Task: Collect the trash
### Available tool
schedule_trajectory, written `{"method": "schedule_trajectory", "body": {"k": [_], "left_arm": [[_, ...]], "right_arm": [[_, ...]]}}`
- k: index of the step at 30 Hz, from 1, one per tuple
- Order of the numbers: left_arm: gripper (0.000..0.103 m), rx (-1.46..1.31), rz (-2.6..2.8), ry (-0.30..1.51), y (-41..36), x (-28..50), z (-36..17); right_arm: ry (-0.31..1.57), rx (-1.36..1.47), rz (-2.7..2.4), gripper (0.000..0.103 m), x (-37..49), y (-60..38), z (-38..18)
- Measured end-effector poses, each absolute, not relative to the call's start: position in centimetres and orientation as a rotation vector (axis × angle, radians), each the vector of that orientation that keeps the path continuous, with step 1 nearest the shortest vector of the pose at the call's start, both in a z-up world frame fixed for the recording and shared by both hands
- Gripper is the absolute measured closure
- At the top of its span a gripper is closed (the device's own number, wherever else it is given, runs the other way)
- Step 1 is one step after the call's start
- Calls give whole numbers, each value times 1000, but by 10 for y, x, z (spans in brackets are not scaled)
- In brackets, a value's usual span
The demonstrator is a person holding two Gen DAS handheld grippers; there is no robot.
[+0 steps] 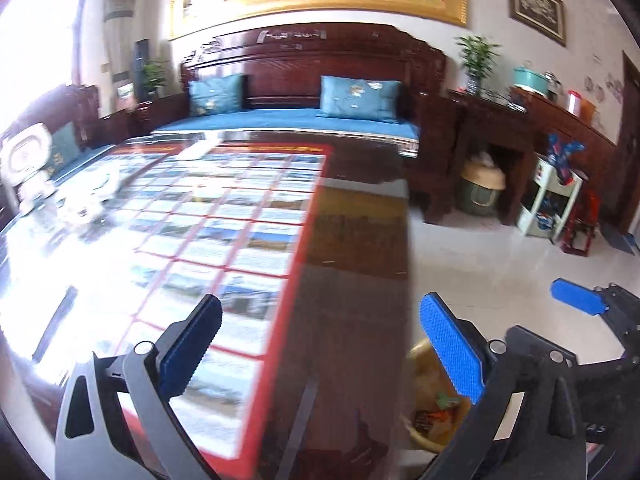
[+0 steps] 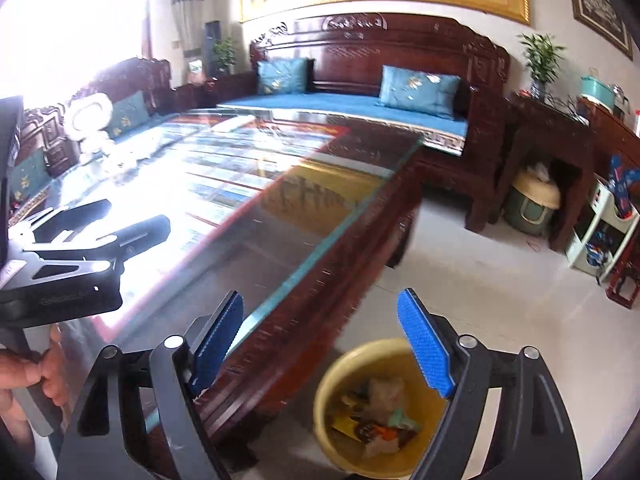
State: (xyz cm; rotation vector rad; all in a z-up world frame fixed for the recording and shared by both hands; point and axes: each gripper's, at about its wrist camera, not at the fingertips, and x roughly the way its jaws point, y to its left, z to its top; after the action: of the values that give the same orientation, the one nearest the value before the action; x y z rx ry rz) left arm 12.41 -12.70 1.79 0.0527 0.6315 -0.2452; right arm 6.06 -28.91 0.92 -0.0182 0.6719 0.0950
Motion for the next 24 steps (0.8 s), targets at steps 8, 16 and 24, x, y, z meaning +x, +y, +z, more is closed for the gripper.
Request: {"method": "schedule_trajectory", "body": {"k": [8, 16, 24], "left_arm": [[4, -4, -73, 578, -35, 114, 26], [4, 4, 52, 524, 27, 104, 32], [4, 2, 82, 529, 60, 98, 39]], "right_arm": [[612, -16, 124, 10, 69, -213, 18], [564, 9, 135, 9, 68, -152, 25], [572, -11, 198, 8, 71, -114, 23]]}}
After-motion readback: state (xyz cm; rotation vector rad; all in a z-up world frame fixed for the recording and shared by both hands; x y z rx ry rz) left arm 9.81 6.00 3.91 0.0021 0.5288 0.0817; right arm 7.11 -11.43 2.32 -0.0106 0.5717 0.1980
